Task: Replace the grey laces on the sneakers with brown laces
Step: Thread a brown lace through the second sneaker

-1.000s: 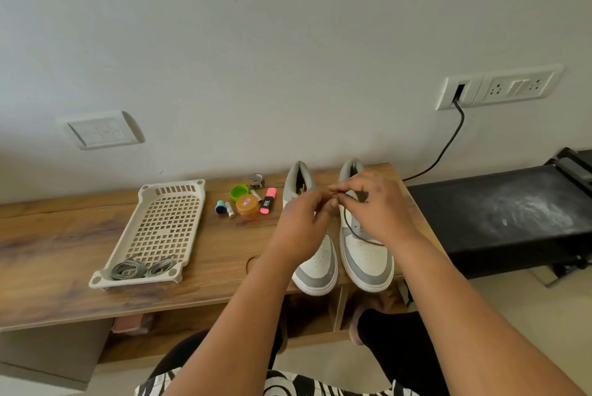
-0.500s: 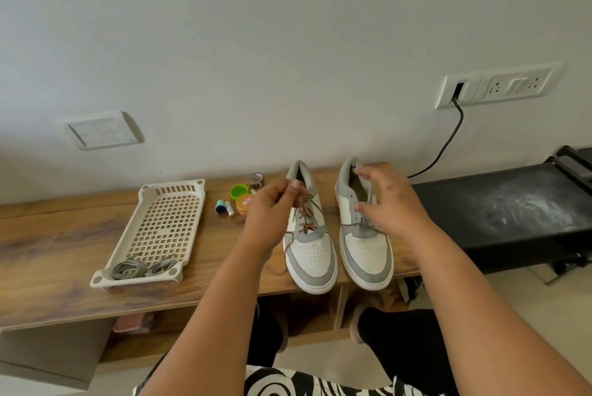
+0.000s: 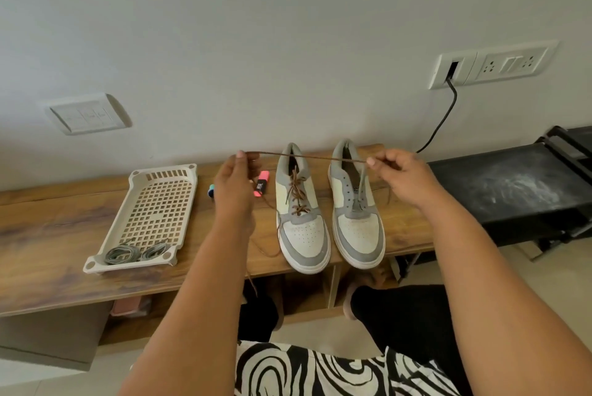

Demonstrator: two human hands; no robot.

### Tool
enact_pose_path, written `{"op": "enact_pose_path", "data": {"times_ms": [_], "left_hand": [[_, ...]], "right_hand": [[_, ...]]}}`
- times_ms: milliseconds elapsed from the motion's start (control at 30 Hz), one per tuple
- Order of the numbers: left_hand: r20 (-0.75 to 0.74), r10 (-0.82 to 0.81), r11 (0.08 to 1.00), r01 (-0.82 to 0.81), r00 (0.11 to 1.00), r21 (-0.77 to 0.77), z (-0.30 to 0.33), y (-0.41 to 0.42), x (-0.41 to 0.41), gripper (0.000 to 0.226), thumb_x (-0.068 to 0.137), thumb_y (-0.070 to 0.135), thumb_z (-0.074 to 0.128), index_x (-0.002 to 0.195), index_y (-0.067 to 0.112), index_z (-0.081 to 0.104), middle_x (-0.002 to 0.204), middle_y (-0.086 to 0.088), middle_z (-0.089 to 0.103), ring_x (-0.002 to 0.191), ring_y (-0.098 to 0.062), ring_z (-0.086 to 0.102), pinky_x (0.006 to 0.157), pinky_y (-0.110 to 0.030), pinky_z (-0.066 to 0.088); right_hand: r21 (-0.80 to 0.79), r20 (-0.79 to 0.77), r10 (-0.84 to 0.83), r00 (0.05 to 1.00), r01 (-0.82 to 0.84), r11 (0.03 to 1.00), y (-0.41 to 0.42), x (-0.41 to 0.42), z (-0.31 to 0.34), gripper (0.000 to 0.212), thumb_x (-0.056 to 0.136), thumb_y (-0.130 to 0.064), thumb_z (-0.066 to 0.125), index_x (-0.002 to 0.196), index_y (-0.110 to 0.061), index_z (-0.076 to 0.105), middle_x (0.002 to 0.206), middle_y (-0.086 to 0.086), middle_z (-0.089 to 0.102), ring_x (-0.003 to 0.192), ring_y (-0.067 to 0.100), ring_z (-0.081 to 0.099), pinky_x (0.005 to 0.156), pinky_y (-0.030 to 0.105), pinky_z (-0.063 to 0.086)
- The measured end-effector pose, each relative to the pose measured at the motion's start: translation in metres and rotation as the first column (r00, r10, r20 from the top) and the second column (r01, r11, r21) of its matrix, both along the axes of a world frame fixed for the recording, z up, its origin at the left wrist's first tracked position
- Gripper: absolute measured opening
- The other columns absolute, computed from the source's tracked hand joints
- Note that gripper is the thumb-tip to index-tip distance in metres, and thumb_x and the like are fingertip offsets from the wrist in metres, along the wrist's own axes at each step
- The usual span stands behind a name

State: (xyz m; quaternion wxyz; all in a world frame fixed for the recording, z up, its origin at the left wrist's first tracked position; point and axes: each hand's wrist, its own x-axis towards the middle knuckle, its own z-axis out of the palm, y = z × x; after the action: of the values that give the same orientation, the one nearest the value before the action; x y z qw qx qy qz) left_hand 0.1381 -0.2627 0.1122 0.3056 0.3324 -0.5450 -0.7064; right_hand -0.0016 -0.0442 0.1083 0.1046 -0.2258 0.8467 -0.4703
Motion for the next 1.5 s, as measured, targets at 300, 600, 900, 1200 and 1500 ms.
{"op": "enact_pose_path", "data": {"times_ms": [300,600,900,1200,1500], "left_hand": [[0.364,-0.288,0.758,0.443,0.886,-0.478,-0.02,0.04,-0.018,0.023,0.103,0.028,0.048,0.12,0.023,0.063,0.112,0.013,0.063,0.107,-0.005,0.057,0.08,-0.02,0.044],[0.366,-0.422,0.775,0.54,0.829,-0.33,-0.028,0.079,-0.034,0.035,0.105,0.037,0.041,0.078,0.018,0.055,0.068,0.001,0.047,0.061,-0.011,0.041,0.061,-0.028,0.036],[0.407,-0.323,0.846,0.454,0.854,-0.28,-0.029,0.045,-0.03,0.035,0.103,0.033,0.047,0.083,0.013,0.067,0.076,-0.007,0.053,0.068,-0.017,0.045,0.063,-0.028,0.039],[0.282,-0.456,0.81,0.525,0.844,-0.262,-0.024,0.068,-0.034,0.033,0.104,0.033,0.046,0.088,0.013,0.067,0.089,-0.001,0.069,0.084,-0.021,0.062,0.077,-0.032,0.049],[0.358,-0.265,0.876,0.379,0.895,-0.299,-0.028,0.04,-0.031,0.03,0.103,0.032,0.048,0.087,0.015,0.066,0.08,-0.003,0.06,0.07,-0.013,0.054,0.064,-0.026,0.045]], "right_hand": [[-0.064,0.009,-0.047,0.999,0.047,0.997,-0.008,0.0,-0.012,0.018,0.091,-0.04,0.065,0.102,-0.026,0.069,0.093,-0.01,0.065,0.089,0.01,0.059,0.083,0.03,0.05],[-0.057,0.005,-0.012,1.0,0.012,0.998,-0.006,0.0,-0.014,0.003,0.089,-0.025,0.07,0.09,-0.028,0.07,0.087,-0.008,0.065,0.081,0.007,0.06,0.08,0.028,0.053],[-0.082,0.083,-0.12,0.989,0.126,0.989,0.001,-0.009,-0.021,0.011,0.091,-0.019,0.068,0.09,-0.03,0.068,0.089,-0.006,0.067,0.087,0.013,0.064,0.089,0.038,0.056],[0.146,0.133,0.256,0.958,-0.274,0.951,-0.028,0.019,-0.017,0.023,0.099,-0.044,0.05,0.099,-0.028,0.066,0.093,-0.014,0.064,0.09,0.005,0.058,0.07,0.023,0.042],[0.21,0.12,0.084,0.989,-0.108,0.972,-0.014,0.005,-0.012,0.031,0.106,-0.037,0.03,0.099,-0.021,0.056,0.096,-0.005,0.054,0.08,0.006,0.048,0.071,0.029,0.041]]}}
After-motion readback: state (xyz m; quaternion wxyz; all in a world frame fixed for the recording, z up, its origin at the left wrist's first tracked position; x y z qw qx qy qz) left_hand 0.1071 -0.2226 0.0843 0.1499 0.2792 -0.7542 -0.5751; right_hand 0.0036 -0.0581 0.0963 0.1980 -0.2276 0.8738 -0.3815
